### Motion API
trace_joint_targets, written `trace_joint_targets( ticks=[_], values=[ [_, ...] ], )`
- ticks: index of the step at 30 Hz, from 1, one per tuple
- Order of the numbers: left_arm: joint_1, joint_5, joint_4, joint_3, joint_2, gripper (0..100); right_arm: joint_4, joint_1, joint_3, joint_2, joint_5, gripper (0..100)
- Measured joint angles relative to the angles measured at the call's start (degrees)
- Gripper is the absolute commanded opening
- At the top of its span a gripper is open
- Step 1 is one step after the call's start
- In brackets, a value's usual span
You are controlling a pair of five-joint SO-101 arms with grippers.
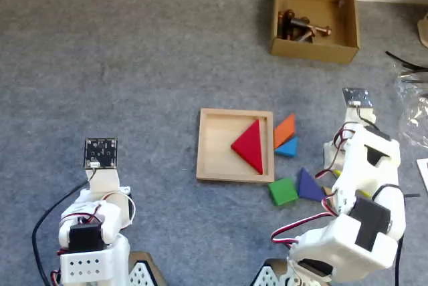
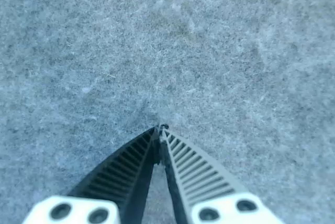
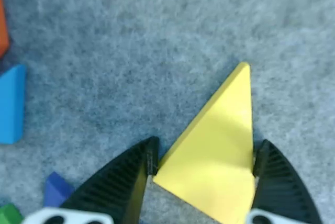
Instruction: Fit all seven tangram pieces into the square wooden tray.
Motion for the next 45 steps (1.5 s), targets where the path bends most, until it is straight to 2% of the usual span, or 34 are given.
trace_joint_targets(
  ticks=[15,29,45],
  values=[
    [0.0,0.0,0.0,0.0,0.0,0,0.3,-0.1,0.0,0.2,0.0,28.2],
    [0.0,0.0,0.0,0.0,0.0,0,8.3,-3.7,-1.4,-2.5,-0.1,28.2],
    [0.0,0.0,0.0,0.0,0.0,0,8.4,-4.3,1.6,-4.5,0.5,28.2]
  ],
)
